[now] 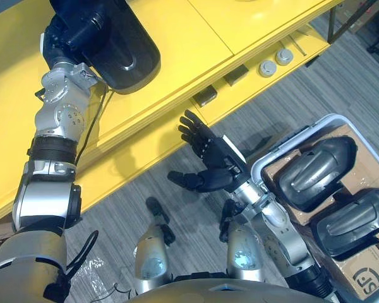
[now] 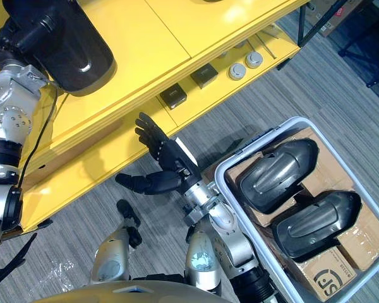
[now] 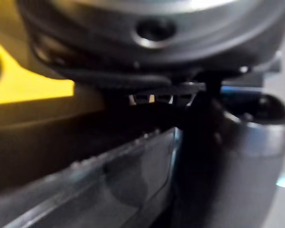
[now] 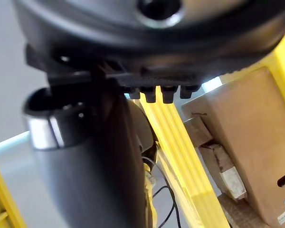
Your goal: Walk over and take three plastic housings, then place them on the shelf
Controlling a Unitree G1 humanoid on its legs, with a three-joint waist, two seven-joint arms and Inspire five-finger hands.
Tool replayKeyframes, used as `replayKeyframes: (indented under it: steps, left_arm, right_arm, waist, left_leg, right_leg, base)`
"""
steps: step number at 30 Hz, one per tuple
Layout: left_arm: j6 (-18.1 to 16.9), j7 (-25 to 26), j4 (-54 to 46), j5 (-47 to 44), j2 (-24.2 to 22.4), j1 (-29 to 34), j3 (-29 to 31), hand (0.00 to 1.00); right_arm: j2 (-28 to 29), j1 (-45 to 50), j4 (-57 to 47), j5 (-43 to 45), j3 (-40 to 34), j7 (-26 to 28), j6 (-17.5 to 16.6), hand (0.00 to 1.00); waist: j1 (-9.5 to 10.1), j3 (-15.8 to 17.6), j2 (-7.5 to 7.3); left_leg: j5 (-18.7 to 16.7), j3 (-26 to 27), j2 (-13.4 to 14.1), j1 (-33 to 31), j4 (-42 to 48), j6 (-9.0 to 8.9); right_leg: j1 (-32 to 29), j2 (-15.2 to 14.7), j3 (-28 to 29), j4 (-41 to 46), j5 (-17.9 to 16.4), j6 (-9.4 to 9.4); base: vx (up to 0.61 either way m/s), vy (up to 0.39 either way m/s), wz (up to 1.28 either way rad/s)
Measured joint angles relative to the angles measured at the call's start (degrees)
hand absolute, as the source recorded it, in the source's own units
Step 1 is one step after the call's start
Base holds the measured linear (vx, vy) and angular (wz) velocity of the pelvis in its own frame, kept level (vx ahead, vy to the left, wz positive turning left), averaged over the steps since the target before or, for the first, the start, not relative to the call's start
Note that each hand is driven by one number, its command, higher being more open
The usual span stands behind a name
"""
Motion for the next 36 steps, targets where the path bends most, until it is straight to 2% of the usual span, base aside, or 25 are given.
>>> replayKeyframes:
  steps: [4, 14, 18, 21, 24, 28, 32, 33, 36]
  left_arm:
    - [-0.27, 1.34, 0.12, 1.08, -0.01, -0.01, -0.1, 1.0]
    - [-0.11, 6.19, 1.87, 11.39, 0.04, -1.49, -1.08, 1.0]
    - [1.97, 12.02, 1.87, 18.97, 0.67, -2.61, -1.08, 1.0]
    - [6.17, 13.6, 1.9, 25.51, 2.96, -4.78, -1.0, 1.0]
    - [9.76, 12.22, 1.85, 30.09, 5.8, -6.89, -0.94, 1.0]
    - [13.24, 8.47, 2.09, 31.64, 6.5, -7.18, -0.86, 1.0]
    - [16.26, 2.05, 4.27, 31.83, 6.49, -6.98, -0.86, 1.0]
    - [17.61, -1.45, 5.3, 31.83, 6.49, -6.59, -0.86, 1.0]
    - [19.61, -6.23, 5.48, 31.56, 6.48, -4.19, -0.86, 1.0]
  right_arm:
    - [-0.04, 0.02, -1.09, 0.02, 0.23, -1.26, 0.01, 1.0]
    - [-0.05, 0.97, -1.26, 0.03, 2.91, -1.33, 0.45, 1.0]
    - [-0.01, 3.04, -1.41, 0.04, 3.45, -1.34, 0.43, 1.0]
    - [-0.01, 5.72, -1.39, 0.03, 4.26, -1.32, 0.43, 1.0]
    - [0.02, 6.85, -1.35, 0.03, 5.65, -1.08, 0.36, 1.0]
    - [0.02, 7.45, -1.3, 0.01, 6.2, -1.03, 0.35, 1.0]
    - [0.02, 7.41, -1.15, 0.0, 6.18, -1.03, 0.36, 1.0]
    - [0.02, 7.38, -1.1, -0.01, 6.12, -1.03, 0.39, 1.0]
    - [0.0, 7.41, -1.03, -0.05, 6.16, -0.97, 0.73, 1.0]
  waist:
    - [-0.39, 0.27, 0.0]
    - [-0.08, 0.27, 0.01]
    - [-0.34, 0.26, 0.02]
    - [-0.35, 0.26, 0.02]
    - [-0.62, 0.07, 0.19]
    - [-0.64, -0.83, 1.07]
    - [-0.59, -2.07, 1.27]
    - [-0.59, -2.78, 1.26]
    - [-0.59, -4.28, 1.28]
  left_leg:
    - [-0.06, 0.01, 0.04, -0.01, 0.2, 0.08]
    - [-0.04, -0.02, 0.04, 0.09, 0.22, 0.08]
    - [-0.04, 0.07, 0.04, 0.68, 0.13, 0.07]
    - [-0.03, 0.65, -0.02, 2.5, -0.32, 0.06]
    - [0.1, 1.0, -0.13, 4.47, -1.15, -0.13]
    - [0.89, 1.27, -0.58, 5.44, -2.81, -0.18]
    - [2.07, 1.16, -1.4, 6.81, -5.31, -0.17]
    - [2.25, 1.1, -1.69, 7.32, -6.02, -0.19]
    - [2.38, 0.97, -1.91, 7.89, -6.44, -0.19]
  right_leg:
    - [-0.07, 0.0, 0.08, 0.1, -0.48, -0.17]
    - [-0.1, -0.08, 0.12, 0.69, -0.51, -0.07]
    - [0.03, -0.11, 0.18, 1.02, -0.58, -0.1]
    - [1.34, -0.09, 0.48, 0.96, -0.71, -0.26]
    - [2.86, 0.01, 0.61, 0.73, -0.99, -0.15]
    - [3.8, 0.1, 0.26, -0.3, -0.85, -0.04]
    - [4.86, 0.1, -0.17, -0.98, -0.37, 0.65]
    - [5.3, 0.06, -0.29, -1.24, -0.24, 0.82]
    - [6.12, 0.02, -0.56, -1.76, -0.17, 0.92]
  base:
    - [0.0, 0.0, 0.0]
    - [0.0, 0.0, 0.0]
    - [0.01, -0.005, -0.03]
    - [0.02, -0.007, -0.08]
    - [0.0, -0.006, -0.05]
    - [0.0, 0.002, 0.02]
    - [0.01, 0.01, 0.06]
    - [0.03, 0.013, 0.05]
    - [0.04, 0.012, 0.04]
